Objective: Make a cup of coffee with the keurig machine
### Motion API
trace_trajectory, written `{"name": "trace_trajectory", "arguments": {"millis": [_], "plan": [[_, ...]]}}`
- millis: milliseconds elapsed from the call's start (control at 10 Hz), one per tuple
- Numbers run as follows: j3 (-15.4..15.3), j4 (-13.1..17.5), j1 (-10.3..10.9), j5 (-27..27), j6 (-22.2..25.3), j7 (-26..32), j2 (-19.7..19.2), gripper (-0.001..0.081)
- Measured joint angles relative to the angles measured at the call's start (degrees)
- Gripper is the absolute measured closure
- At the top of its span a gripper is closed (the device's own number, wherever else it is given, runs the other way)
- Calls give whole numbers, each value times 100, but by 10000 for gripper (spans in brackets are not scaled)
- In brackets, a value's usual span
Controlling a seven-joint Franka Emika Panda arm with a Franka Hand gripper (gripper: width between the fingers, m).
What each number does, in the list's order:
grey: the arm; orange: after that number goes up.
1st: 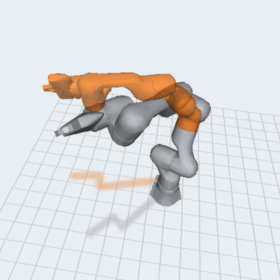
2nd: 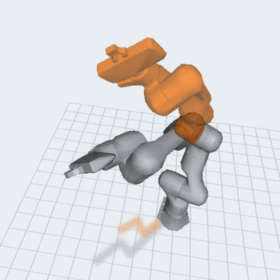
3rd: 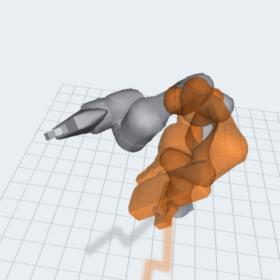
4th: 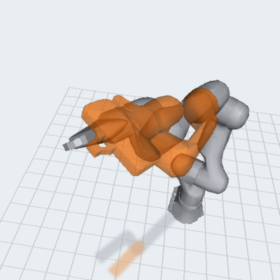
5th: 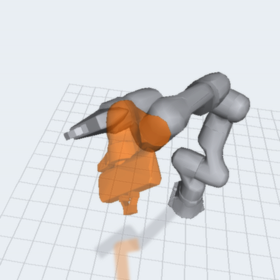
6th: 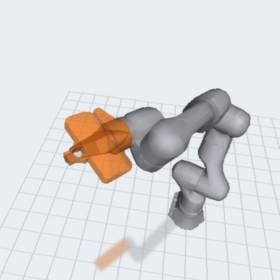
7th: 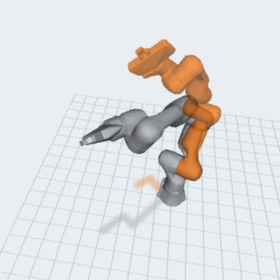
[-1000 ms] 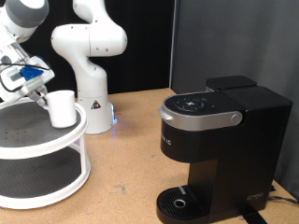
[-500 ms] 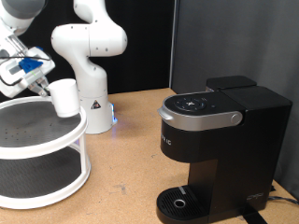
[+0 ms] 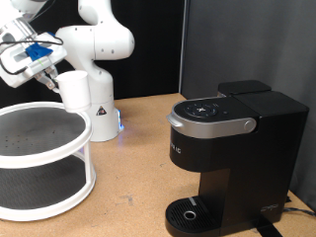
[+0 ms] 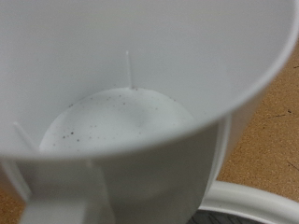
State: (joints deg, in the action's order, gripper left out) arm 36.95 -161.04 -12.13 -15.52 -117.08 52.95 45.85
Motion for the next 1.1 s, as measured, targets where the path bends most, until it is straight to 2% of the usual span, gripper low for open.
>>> {"name": "trace_trajectory", "arguments": {"millis": [200, 500, 800, 1100], "plan": [[-280, 34, 90, -39, -121, -108, -1, 735], [-253, 59, 136, -250, -60, -109, -52, 735], [-371, 68, 521, -663, -624, -183, -245, 735], [-532, 150, 1042, -990, -1254, -260, -675, 735]]}}
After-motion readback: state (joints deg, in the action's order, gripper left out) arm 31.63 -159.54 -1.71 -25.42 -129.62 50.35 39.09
